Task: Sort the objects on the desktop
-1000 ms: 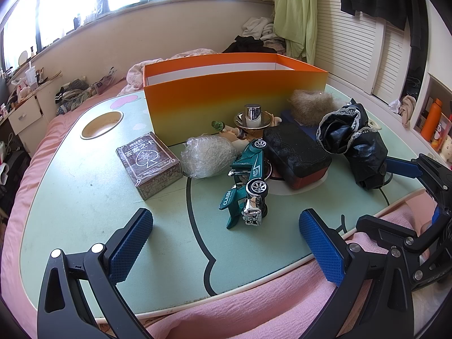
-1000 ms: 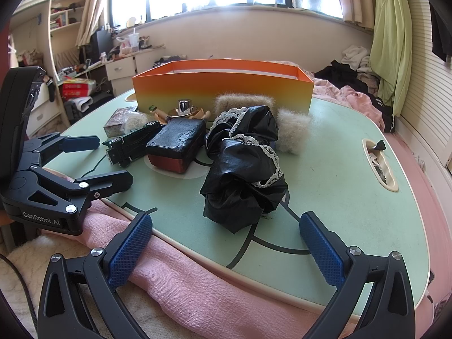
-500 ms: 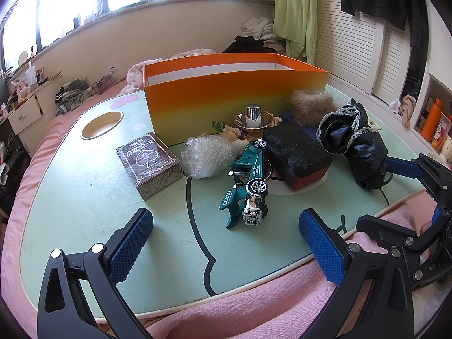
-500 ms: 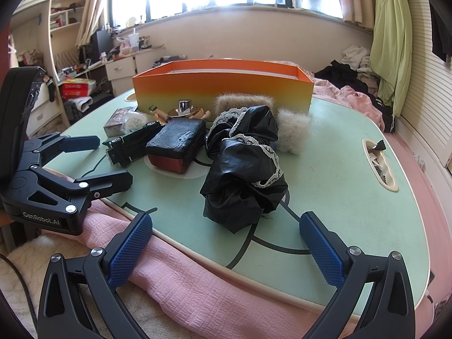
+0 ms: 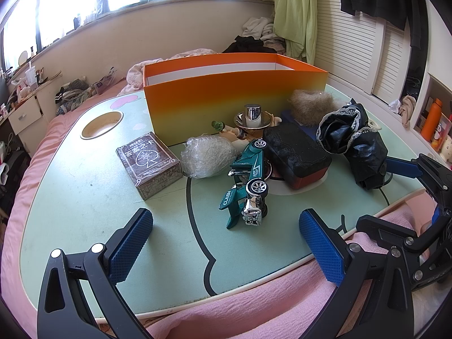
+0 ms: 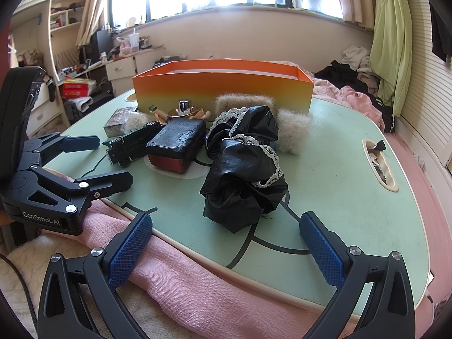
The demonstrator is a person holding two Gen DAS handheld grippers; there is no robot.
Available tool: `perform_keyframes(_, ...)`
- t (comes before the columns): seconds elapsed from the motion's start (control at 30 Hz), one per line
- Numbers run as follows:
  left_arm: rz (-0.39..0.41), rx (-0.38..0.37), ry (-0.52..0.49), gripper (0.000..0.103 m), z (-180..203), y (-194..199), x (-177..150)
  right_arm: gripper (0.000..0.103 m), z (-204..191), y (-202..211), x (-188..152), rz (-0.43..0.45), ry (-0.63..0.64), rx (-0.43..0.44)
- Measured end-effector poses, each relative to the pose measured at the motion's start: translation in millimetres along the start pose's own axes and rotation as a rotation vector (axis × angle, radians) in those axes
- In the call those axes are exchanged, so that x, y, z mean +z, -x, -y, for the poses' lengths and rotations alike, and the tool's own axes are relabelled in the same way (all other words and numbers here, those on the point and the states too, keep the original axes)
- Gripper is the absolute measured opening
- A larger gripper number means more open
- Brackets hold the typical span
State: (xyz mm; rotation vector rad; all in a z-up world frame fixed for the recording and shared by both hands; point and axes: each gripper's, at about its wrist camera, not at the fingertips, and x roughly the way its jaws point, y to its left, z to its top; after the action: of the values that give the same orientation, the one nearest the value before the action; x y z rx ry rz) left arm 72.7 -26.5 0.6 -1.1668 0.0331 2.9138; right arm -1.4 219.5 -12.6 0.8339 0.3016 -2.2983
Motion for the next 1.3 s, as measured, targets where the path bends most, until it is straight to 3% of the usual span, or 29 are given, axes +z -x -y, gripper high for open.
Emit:
perform_keyframes(0.6, 0.000, 0.000, 0.001, 0.103, 0.3, 0.3, -0.1, 0.103, 0.5, -0.2, 0.0, 0.003, -0.001, 0.002)
perform_keyframes(0.73, 0.000, 0.000, 0.001, 0.103, 0.3, 0.3, -0.1, 0.100, 12.1, 9.6, 2.0, 0.053, -0.053, 0.100)
perform_keyframes(0.77, 0.000, 0.000, 0.001, 0.103, 0.5, 0.4, 0.0, 0.095, 16.6, 12.9, 3.3, 0.073, -0.074, 0.107)
perform_keyframes(0.87, 0.000, 0.000, 0.001, 0.103, 0.7, 0.5, 0.0, 0.092, 23.5, 19.9, 15.3, 0.131, -0.105, 0.070)
perform_keyframes(1.0, 0.002, 0.000, 0.002, 0.103, 0.5, 0.6, -0.1, 0.091, 26.2, 10.7, 38.1, 0.120, -0.139, 0.056)
perform_keyframes(1.03, 0.003, -0.001, 0.002, 0.103, 0.2, 0.7, -0.1, 0.089, 26.4, 6.6, 41.6, 0.110, -0.144, 0.048)
perform_keyframes(1.07, 0.005, -0.002, 0.002, 0.103, -0.5, 1.3, -0.2, 0.077, 26.7, 3.2, 42.0, 0.098, -0.146, 0.037)
perform_keyframes(1.1, 0.006, -0.003, 0.001, 0.103, -0.8, 2.0, -0.3, 0.056, 26.4, -2.7, 43.4, 0.074, -0.144, 0.032)
perform_keyframes(1.13, 0.008, -0.003, 0.001, 0.103, -0.7, 2.7, -0.4, 0.042, 26.3, -9.0, 42.8, 0.044, -0.142, 0.048)
perform_keyframes(1.2, 0.016, -0.012, 0.007, 0.098, -2.0, 5.9, -0.4, 0.039, 27.4, -10.2, 39.4, 0.050, -0.144, 0.072)
perform_keyframes(1.3, 0.095, 0.000, 0.016, 0.081, -2.0, 23.2, 0.7, 0.039, 31.5, 3.2, 32.1, 0.117, -0.146, 0.091)
